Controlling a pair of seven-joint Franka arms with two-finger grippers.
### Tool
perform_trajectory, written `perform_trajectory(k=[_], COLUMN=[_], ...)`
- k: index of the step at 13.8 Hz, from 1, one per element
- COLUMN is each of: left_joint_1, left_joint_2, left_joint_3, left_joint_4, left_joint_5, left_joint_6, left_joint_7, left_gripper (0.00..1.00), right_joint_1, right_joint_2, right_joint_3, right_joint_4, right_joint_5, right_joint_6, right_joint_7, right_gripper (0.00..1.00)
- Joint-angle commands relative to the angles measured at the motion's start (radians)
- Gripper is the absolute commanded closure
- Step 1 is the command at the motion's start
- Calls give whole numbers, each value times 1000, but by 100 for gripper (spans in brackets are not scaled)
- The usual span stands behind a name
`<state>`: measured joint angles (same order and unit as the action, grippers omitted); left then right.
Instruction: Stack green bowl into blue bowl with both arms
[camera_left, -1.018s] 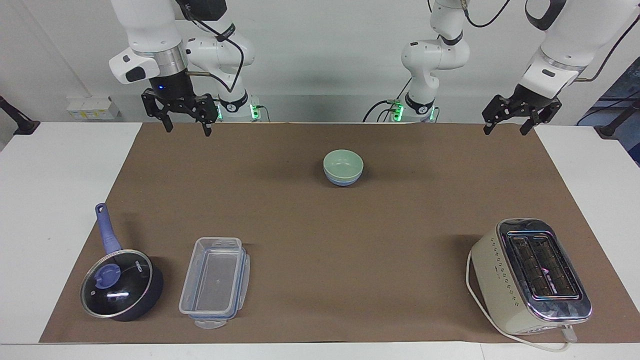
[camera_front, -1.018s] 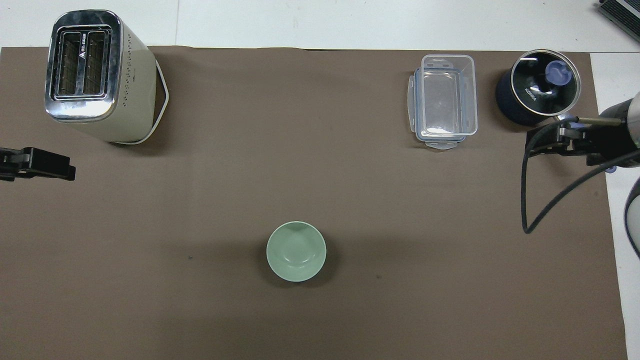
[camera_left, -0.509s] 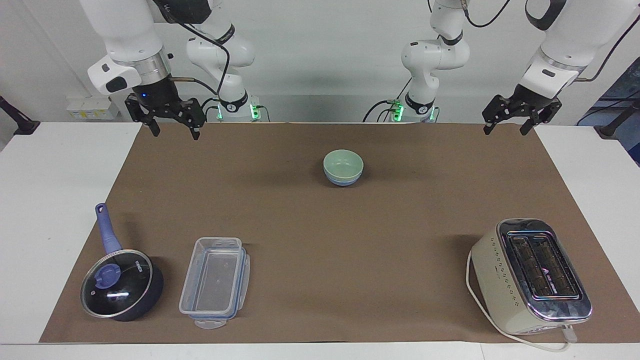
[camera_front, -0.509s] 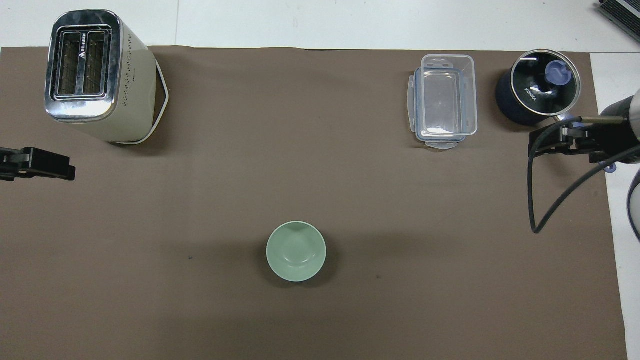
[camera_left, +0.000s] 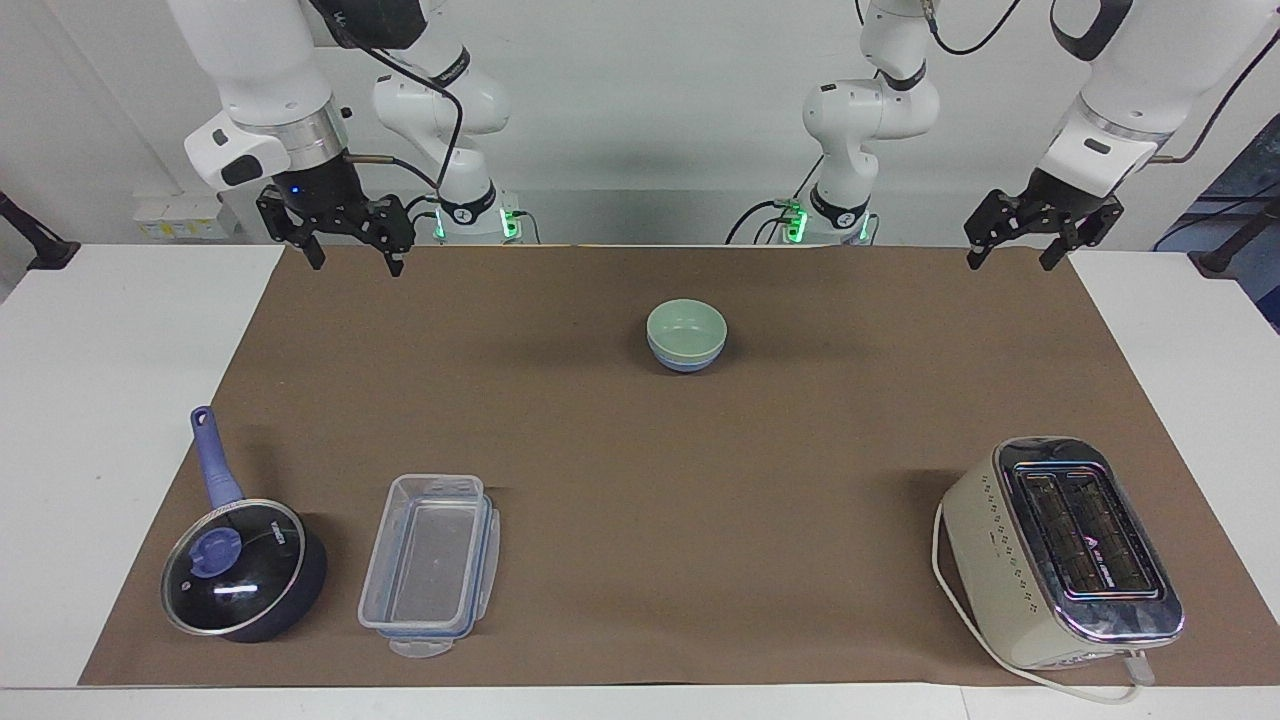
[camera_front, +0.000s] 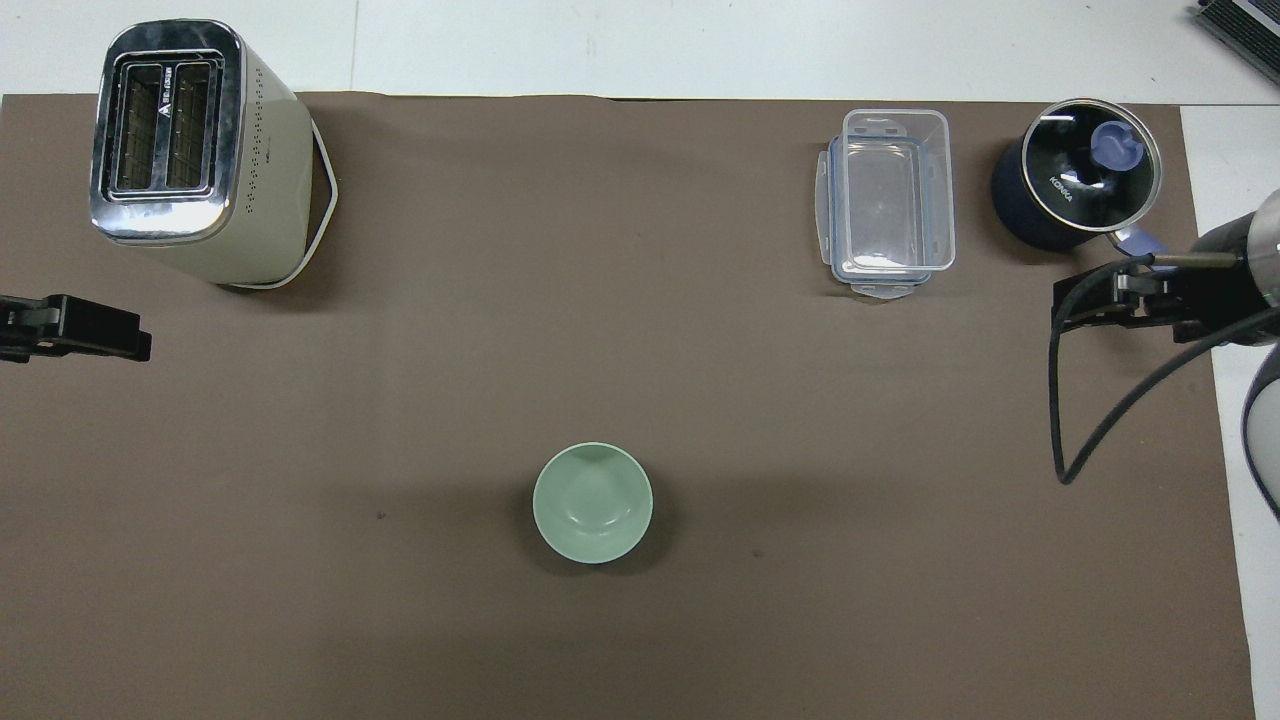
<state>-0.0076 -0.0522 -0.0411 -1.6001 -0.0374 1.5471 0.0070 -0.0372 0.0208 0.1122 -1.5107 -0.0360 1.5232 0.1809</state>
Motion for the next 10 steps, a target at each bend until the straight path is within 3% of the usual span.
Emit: perform_trajectory(k=[1, 10], left_joint_1=[11, 12], left_joint_2=[2, 0], left_joint_3=[-10, -10], left_joint_4=[17, 17], left_joint_5=[19, 19], left_joint_6=[-25, -25], left_joint_7=[1, 1], left_gripper=[0, 0], right_joint_1=[-18, -18], right_joint_2=[-42, -42], right_joint_3=[12, 12], right_joint_4=[-59, -57], right_joint_5=[1, 24], right_joint_6=[20, 20], right_joint_7=[-26, -17], right_gripper=[0, 0])
